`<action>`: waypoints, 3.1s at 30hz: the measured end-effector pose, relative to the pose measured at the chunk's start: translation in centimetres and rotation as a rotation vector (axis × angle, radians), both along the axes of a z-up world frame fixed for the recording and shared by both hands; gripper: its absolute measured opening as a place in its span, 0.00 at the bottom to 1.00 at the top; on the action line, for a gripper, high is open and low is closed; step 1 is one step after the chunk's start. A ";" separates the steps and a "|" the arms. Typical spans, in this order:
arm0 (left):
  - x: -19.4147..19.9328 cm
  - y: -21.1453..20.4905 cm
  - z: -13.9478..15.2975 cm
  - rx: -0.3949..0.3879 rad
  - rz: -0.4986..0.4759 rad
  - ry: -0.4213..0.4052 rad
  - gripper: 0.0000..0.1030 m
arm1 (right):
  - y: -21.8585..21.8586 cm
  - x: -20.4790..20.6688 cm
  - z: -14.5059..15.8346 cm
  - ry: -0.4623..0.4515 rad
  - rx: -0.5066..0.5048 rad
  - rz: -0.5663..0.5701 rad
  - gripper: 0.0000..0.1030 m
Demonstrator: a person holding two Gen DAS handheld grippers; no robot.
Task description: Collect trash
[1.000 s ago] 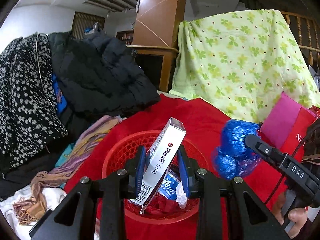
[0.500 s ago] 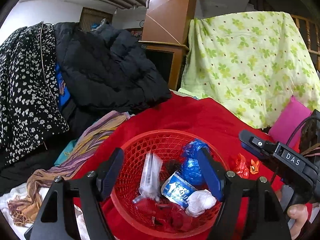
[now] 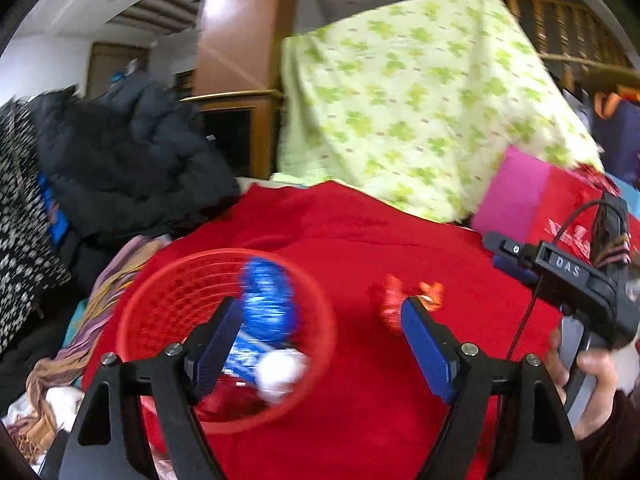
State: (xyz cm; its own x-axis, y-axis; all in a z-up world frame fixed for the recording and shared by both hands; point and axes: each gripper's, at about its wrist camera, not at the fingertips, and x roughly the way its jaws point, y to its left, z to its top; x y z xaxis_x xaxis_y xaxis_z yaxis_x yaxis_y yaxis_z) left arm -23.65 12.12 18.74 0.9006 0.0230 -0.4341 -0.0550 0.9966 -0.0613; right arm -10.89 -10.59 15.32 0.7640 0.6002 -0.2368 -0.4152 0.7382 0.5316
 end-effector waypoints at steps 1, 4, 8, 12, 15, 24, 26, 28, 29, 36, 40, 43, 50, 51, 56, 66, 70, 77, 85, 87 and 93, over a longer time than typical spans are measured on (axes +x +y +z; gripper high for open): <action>-0.1 -1.2 0.0 0.006 -0.025 0.001 0.80 | -1.3 -0.2 0.0 -0.002 -0.002 -0.025 0.55; 0.0 -3.8 -0.3 0.002 -0.068 0.024 0.80 | -6.7 -1.5 0.1 0.004 0.020 -0.131 0.55; 0.1 -7.1 -1.0 -0.017 -0.130 0.062 0.81 | -12.7 -3.9 0.6 -0.016 0.010 -0.256 0.55; -0.1 -10.4 -1.6 0.010 -0.192 0.094 0.81 | -17.2 -6.7 0.9 -0.032 -0.026 -0.350 0.55; -0.7 -12.7 -1.7 0.039 -0.231 0.108 0.81 | -19.7 -8.7 0.9 -0.035 -0.042 -0.402 0.55; -0.9 -14.6 -3.3 0.068 -0.234 0.181 0.81 | -21.5 -10.5 1.0 -0.029 -0.022 -0.403 0.57; -0.5 -14.1 -3.8 0.057 -0.222 0.195 0.81 | -20.9 -10.1 0.8 -0.019 -0.027 -0.377 0.57; 0.0 -13.6 -4.3 0.055 -0.203 0.206 0.81 | -19.9 -9.3 0.3 0.001 -0.037 -0.340 0.57; 0.2 -13.3 -4.7 0.063 -0.187 0.214 0.82 | -19.6 -9.0 0.0 0.010 -0.039 -0.330 0.57; 2.1 -12.3 -7.2 0.072 -0.143 0.286 0.82 | -16.7 -6.6 -3.1 0.101 -0.093 -0.298 0.57; 2.7 -12.0 -8.3 0.049 -0.132 0.317 0.82 | -15.7 -5.6 -4.7 0.146 -0.116 -0.282 0.57; 3.1 -12.1 -9.1 0.045 -0.125 0.335 0.82 | -15.2 -5.0 -5.4 0.162 -0.122 -0.266 0.57; 3.5 -12.4 -9.8 0.062 -0.118 0.349 0.82 | -13.4 -3.9 -6.8 0.190 -0.134 -0.228 0.57; 3.7 -12.4 -9.9 0.062 -0.114 0.350 0.82 | -13.0 -3.8 -7.1 0.194 -0.140 -0.222 0.57; 4.3 -11.7 -10.2 0.048 -0.096 0.361 0.82 | -12.0 -3.4 -8.4 0.212 -0.159 -0.203 0.57; 5.0 -11.4 -11.7 0.034 -0.078 0.395 0.82 | -11.7 -3.1 -10.5 0.220 -0.157 -0.184 0.57; 5.0 -11.6 -11.6 0.035 -0.077 0.393 0.82 | -12.1 -3.0 -10.6 0.214 -0.136 -0.182 0.57; 5.1 -11.2 -11.5 0.028 -0.069 0.388 0.82 | -12.6 -3.2 -10.7 0.220 -0.102 -0.191 0.57; 5.8 -10.5 -10.9 0.062 -0.052 0.347 0.82 | -11.6 -1.8 -9.0 0.226 -0.102 -0.170 0.57; 6.1 -10.3 -10.9 0.069 -0.048 0.347 0.82 | -11.1 -1.3 -8.1 0.204 -0.108 -0.175 0.57; 7.2 -10.4 -9.8 0.112 -0.029 0.314 0.82 | -8.8 0.5 -5.9 0.166 -0.111 -0.183 0.57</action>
State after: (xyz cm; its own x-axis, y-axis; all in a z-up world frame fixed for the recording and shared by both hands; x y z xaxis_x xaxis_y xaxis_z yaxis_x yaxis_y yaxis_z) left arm -16.41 1.72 8.89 0.7240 0.0624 -0.6870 -0.0252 0.9976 0.0641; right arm -10.37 -19.41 9.39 0.8026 0.4191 -0.4245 -0.1833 0.8504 0.4931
